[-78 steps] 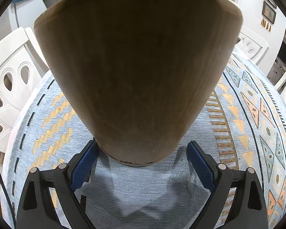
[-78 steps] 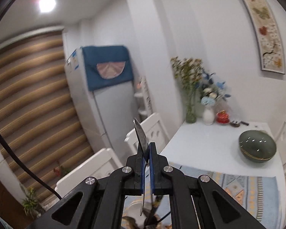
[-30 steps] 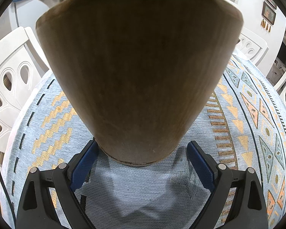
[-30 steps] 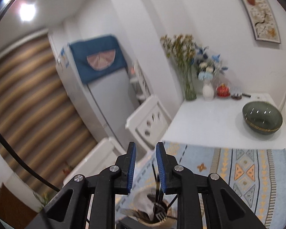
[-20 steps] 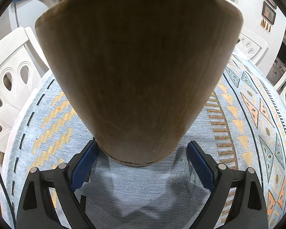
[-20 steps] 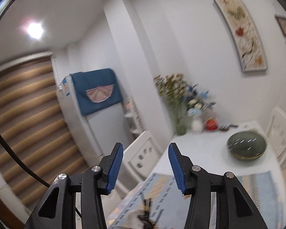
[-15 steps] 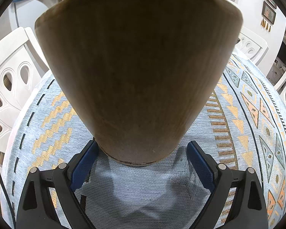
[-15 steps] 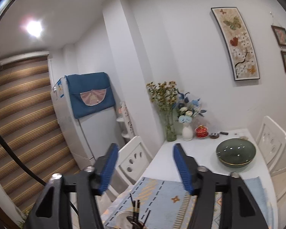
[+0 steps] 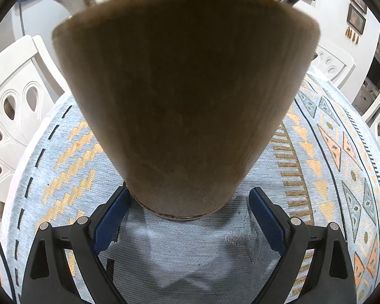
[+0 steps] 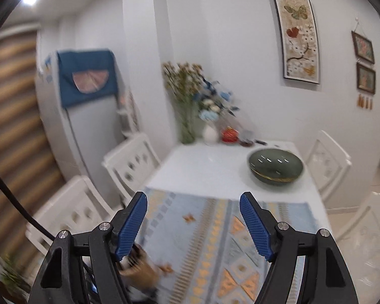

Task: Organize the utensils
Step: 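Set the wooden cup down on the runner with the left tool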

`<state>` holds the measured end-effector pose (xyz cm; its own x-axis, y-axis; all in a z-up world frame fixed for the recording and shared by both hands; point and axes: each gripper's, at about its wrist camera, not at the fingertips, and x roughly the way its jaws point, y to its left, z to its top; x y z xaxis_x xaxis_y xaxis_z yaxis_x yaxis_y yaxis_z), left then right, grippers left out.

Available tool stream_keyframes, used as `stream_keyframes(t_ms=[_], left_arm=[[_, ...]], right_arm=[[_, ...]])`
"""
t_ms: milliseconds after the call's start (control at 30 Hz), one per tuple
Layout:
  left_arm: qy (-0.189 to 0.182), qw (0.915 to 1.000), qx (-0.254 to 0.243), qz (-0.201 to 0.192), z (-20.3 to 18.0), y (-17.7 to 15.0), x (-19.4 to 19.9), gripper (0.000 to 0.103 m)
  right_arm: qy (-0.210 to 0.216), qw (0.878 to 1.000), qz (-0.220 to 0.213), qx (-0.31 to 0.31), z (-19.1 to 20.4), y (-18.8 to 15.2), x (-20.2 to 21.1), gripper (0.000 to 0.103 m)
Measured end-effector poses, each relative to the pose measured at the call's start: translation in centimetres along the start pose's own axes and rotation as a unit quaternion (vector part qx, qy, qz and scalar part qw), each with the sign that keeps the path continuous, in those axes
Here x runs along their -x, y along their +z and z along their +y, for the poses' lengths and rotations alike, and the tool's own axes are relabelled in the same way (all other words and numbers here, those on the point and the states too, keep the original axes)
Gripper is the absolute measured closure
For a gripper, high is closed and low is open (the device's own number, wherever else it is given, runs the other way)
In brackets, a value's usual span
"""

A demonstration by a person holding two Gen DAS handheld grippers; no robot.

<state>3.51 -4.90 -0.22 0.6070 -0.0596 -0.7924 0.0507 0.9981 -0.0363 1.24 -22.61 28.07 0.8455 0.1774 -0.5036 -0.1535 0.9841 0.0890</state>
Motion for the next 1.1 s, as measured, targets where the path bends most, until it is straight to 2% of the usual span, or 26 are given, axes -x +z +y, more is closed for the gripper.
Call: stream_keyframes(t_ms=[100,233,267,333,433,467,500,600,667,767,967,1100], left_arm=[[-0.001,1.0,0.0,-0.005,-0.2,0.0,0.2,0.009],[-0.001,1.0,0.0,-0.005,-0.2,0.0,0.2,0.009],[-0.002,1.0,0.0,-0.004,-0.1,-0.1,0.1,0.009],[-0.001,1.0,-0.001,-0.004,-0.3,-0.1,0.0,0.008],[-0.001,1.0,-0.001,-0.004,-0.3,-0.2,0.1,0.008],[-0.002,1.0,0.0,-0.004,0.0,-0.2,0.2,0.008],[-0.003,1.0,0.001,-0.004,0.0,-0.2,0.2,0.008],[-0.005,1.0,0.001,-0.004,0.4,-0.2,0.3,0.008],[-0.004,1.0,0.0,-0.004,0.4,-0.3,0.3,0.008],[0.001,1.0,-0.004,-0.003,0.0,-0.4,0.4,0.008],[0.017,0.9994,-0.028,-0.011,-1.3,-0.8,1.0,0.008],[0.015,0.9989,-0.045,-0.003,-2.6,-1.5,1.9,0.008]], right_arm=[[-0.02,0.999,0.029,0.008,0.4,-2.2,-0.6,0.029],[-0.011,0.997,0.073,-0.01,0.6,-4.7,-1.4,0.029],[-0.009,0.996,0.085,-0.026,0.4,-5.3,-1.7,0.028],[0.017,0.987,0.126,-0.099,-0.5,-7.0,-2.8,0.02],[0.054,0.94,0.207,-0.265,-3.2,-11.6,-5.3,0.019],[0.052,0.916,0.243,-0.315,-4.2,-14.0,-6.2,0.019],[0.047,0.902,0.269,-0.335,-4.5,-15.7,-6.8,0.019],[0.007,0.881,0.33,-0.34,-5.0,-19.6,-7.6,0.019],[-0.008,0.874,0.35,-0.337,-5.1,-21.0,-7.6,0.019],[-0.023,0.874,0.366,-0.319,-4.9,-21.8,-7.6,0.019],[-0.053,0.903,0.351,-0.242,-4.0,-20.9,-6.4,0.019],[-0.069,0.904,0.362,-0.217,-3.9,-21.2,-6.6,0.019]])
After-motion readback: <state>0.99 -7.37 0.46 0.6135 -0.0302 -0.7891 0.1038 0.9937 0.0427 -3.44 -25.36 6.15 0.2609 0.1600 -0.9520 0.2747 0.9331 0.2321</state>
